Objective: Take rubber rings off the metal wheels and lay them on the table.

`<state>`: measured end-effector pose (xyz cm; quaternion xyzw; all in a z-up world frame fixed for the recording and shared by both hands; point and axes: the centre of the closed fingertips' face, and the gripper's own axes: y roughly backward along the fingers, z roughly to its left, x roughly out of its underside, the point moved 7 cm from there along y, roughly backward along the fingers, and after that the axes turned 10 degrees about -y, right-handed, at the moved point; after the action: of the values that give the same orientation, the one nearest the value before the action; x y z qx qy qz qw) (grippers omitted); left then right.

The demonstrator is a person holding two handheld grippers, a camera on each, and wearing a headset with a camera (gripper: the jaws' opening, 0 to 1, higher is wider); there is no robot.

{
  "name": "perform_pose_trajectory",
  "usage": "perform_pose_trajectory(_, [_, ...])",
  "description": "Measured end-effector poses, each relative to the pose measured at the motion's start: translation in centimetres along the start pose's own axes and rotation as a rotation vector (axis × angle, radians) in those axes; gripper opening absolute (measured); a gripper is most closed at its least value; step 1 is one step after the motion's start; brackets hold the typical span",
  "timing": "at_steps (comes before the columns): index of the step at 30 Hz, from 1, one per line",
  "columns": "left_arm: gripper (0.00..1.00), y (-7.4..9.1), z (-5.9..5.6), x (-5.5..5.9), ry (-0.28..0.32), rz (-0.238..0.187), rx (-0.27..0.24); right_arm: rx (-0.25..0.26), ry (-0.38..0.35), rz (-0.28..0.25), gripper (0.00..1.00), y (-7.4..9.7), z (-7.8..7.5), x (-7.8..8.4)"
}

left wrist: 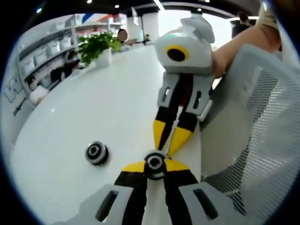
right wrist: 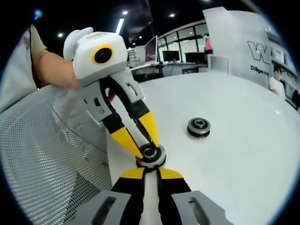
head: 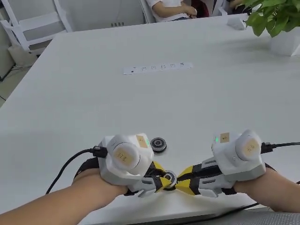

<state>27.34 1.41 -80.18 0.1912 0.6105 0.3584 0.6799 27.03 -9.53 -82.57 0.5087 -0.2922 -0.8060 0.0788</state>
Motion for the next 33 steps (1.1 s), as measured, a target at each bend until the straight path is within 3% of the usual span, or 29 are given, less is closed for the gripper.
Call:
perform_pose_trajectory(6, [0.14,0.00,-0.02,0.02,0.000,0.001,-0.001,0.012,-0.014,0.002,0.00,0.09,-0.10,-0.02])
perform_pose_trajectory(14, [0.14,0.00,-0.05,0.01,-0.003,0.006,-0.003,0.025,-0.040,-0.005,0.00,0.26,-0.26,-0.07])
perform_pose_trajectory(19, [0.13,0.00,-0.06,0.00,-0.008,0.012,-0.006,0.017,-0.155,-0.030,0.00,0.37,-0.46,-0.01])
perform_pose_trajectory(29, [0.13,0.08,-0.17,0.00,-0.020,0.027,-0.004,0.004,-0.236,-0.062,0.00,0.57,-0.49,0.02])
perform_pose_trajectory(33, [0.13,0.08,-0.19,-0.02,-0.015,0.029,-0.005,-0.005,-0.291,-0.106,0.00,0.83,-0.65,-0.30])
